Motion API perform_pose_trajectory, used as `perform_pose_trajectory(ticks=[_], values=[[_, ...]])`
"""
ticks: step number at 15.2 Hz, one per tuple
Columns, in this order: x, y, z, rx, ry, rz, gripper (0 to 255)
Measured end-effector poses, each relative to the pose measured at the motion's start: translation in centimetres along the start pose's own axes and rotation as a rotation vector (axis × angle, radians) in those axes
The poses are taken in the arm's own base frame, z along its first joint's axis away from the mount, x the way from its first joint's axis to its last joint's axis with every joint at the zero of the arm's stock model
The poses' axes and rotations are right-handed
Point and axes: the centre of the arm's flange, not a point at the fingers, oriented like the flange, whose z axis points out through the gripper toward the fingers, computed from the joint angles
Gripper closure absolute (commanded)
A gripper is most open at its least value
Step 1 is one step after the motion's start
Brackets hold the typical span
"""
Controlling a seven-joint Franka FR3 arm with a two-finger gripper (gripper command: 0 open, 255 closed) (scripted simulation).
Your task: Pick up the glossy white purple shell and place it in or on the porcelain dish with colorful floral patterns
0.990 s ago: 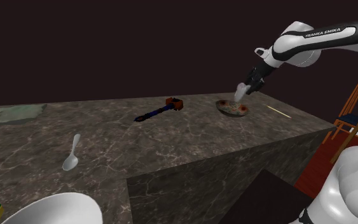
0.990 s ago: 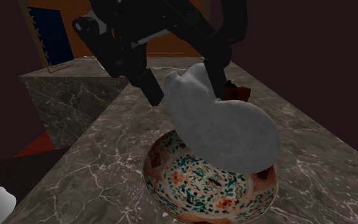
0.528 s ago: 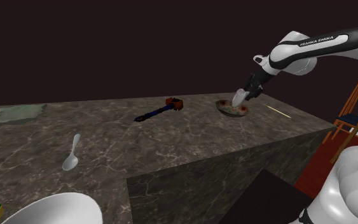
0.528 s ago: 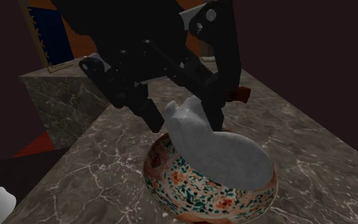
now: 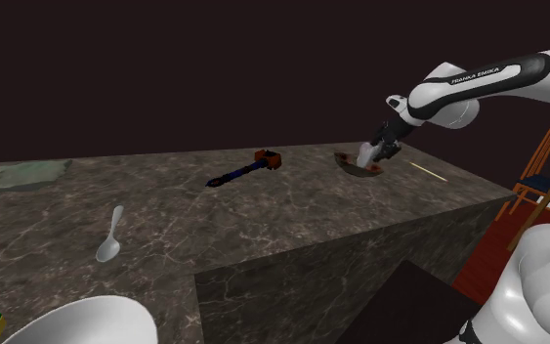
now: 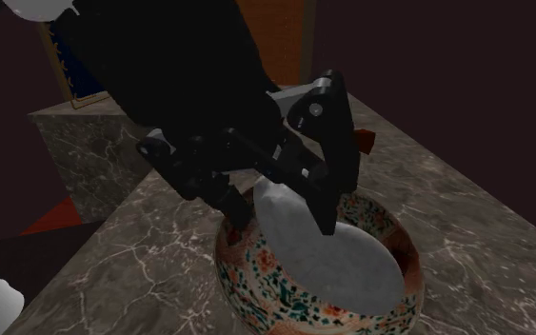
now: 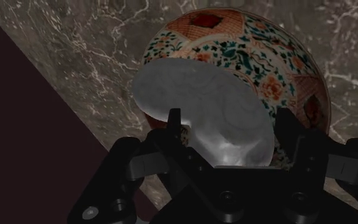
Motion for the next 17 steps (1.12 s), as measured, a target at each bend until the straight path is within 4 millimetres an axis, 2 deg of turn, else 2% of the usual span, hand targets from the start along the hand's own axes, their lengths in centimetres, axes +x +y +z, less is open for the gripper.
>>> perform_pose_trajectory(ticks=[7, 8, 14, 17], values=[[0.2, 0.4, 0.1, -0.035, 0.006, 0.001, 255], [0.3, 0.4, 0.2, -0.036, 0.006, 0.0, 0], [0.1, -0.2, 0.7, 0.008, -0.004, 0.001, 0], [0.0, -0.5, -1.6, 0.018, -0.007, 0.002, 0]])
